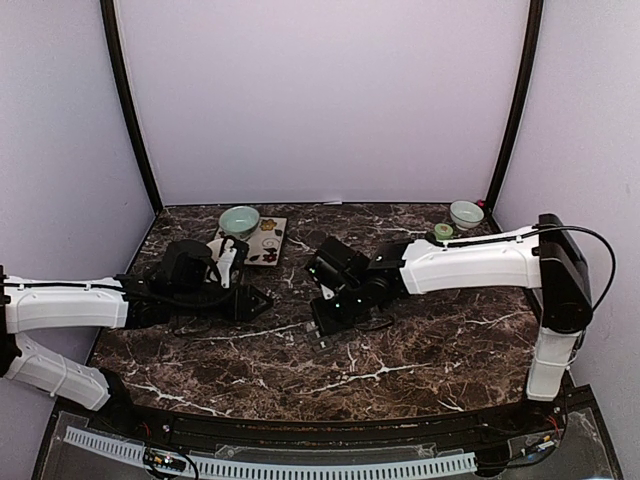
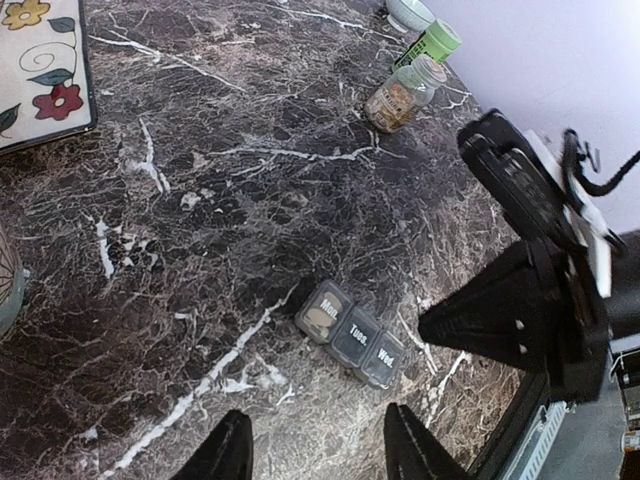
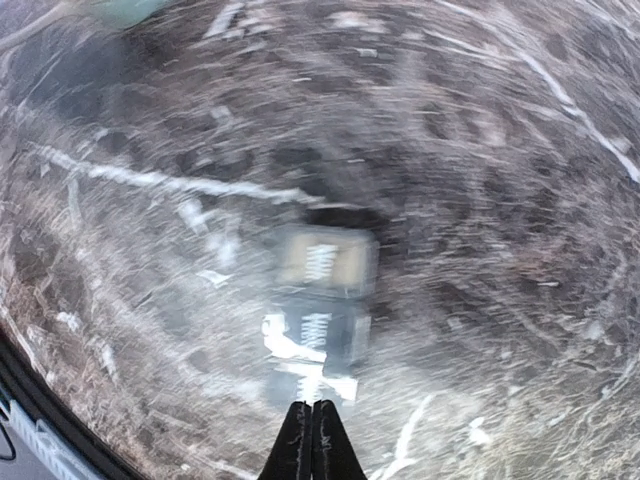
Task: Sort the pills into containers
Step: Place the pill container at the center of the board.
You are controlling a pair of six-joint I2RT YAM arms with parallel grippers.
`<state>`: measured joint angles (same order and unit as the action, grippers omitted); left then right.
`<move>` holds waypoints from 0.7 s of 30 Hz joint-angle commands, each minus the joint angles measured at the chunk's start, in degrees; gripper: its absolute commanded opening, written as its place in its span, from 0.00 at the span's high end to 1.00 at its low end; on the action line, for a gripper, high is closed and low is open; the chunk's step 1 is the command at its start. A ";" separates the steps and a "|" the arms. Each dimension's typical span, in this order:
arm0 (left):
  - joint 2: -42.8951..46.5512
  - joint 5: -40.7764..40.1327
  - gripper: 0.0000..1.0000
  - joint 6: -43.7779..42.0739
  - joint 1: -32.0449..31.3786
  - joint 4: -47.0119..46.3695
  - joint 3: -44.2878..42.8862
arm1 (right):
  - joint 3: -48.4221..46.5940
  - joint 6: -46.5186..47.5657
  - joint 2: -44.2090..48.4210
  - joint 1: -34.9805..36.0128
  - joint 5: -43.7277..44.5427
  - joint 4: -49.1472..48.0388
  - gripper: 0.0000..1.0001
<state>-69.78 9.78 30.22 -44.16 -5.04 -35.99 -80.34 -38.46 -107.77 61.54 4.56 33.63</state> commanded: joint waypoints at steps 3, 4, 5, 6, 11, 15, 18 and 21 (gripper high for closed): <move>2.37 -2.13 0.52 -1.96 -0.23 3.43 -1.46 | -4.39 -3.18 -3.84 5.50 3.64 3.23 1.00; 2.56 -2.13 0.52 -2.00 -0.22 3.60 -1.38 | -5.06 -3.49 -4.65 6.01 3.33 3.32 1.00; 2.74 -2.13 0.52 -2.07 -0.29 3.77 -1.39 | -5.62 -3.58 -5.58 6.43 2.73 3.34 1.00; 2.86 -2.18 0.52 -2.16 -0.23 3.87 -1.33 | -6.16 -3.73 -6.49 6.69 2.20 3.44 1.00; 3.32 -2.48 0.52 -2.53 -0.23 4.31 -1.37 | -6.94 -4.08 -9.85 7.31 0.67 2.80 1.00; 3.33 -2.48 0.52 -2.54 -0.22 4.40 -1.37 | -7.01 -4.04 -11.07 7.29 1.14 3.17 1.00; 3.25 -2.49 0.52 -2.45 -0.22 4.34 -1.28 | -6.79 -3.90 -11.58 6.87 1.72 4.01 1.00; 3.16 -2.40 0.52 -2.28 -0.22 4.18 -1.15 | -5.01 -4.20 -10.97 6.16 2.32 3.95 1.00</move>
<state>-67.75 7.81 28.67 -44.16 -1.56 -36.29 -85.93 -42.06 -118.83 68.45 5.48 36.84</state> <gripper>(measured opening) 0.482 0.006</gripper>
